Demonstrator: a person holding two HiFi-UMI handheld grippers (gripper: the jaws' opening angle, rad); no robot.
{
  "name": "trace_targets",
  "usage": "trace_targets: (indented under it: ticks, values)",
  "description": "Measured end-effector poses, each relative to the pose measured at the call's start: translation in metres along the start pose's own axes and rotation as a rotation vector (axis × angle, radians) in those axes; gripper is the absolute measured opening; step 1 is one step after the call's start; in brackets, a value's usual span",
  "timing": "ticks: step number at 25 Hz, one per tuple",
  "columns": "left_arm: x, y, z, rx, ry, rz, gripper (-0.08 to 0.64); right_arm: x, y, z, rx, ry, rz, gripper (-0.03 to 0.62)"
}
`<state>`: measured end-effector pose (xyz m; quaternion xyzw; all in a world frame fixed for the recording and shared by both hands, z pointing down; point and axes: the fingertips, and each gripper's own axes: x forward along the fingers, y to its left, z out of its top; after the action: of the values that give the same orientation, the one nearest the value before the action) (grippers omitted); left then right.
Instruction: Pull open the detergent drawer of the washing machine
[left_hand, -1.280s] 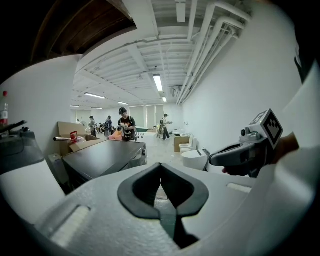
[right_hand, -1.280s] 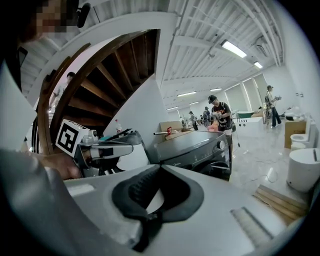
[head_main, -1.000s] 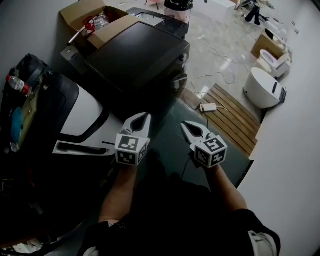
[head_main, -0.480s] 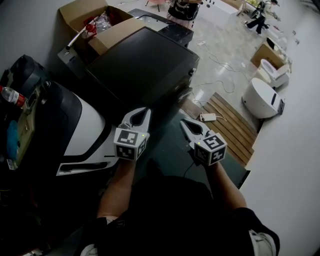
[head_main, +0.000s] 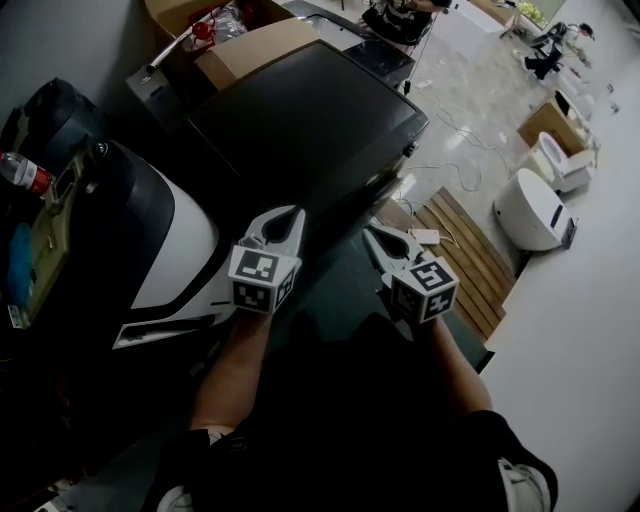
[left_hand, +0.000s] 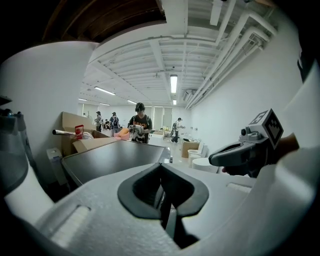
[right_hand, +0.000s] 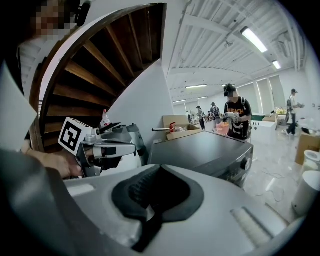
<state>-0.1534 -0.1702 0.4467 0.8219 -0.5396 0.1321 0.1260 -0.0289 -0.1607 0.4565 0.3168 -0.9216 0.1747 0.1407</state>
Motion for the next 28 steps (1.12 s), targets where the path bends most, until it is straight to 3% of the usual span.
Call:
trace_targets:
  ticks: [5, 9, 14, 21, 28]
  values:
    - [0.024, 0.009, -0.001, -0.040, 0.013, 0.058, 0.011, 0.022, -0.023, 0.005, -0.011, 0.029, 0.077, 0.002]
    - [0.047, 0.012, 0.004, -0.073, 0.040, 0.153, 0.011, 0.035, -0.054, 0.013, -0.036, 0.060, 0.164, 0.002]
    - [0.076, 0.007, 0.019, -0.123, 0.012, 0.253, 0.011, 0.049, -0.092, 0.024, -0.099, 0.108, 0.292, 0.002]
    - [0.097, -0.017, 0.013, -0.182, 0.028, 0.399, 0.011, 0.051, -0.111, 0.000, -0.182, 0.235, 0.502, 0.002]
    - [0.093, -0.036, -0.003, -0.205, 0.075, 0.478, 0.011, 0.062, -0.114, -0.018, -0.339, 0.311, 0.592, 0.002]
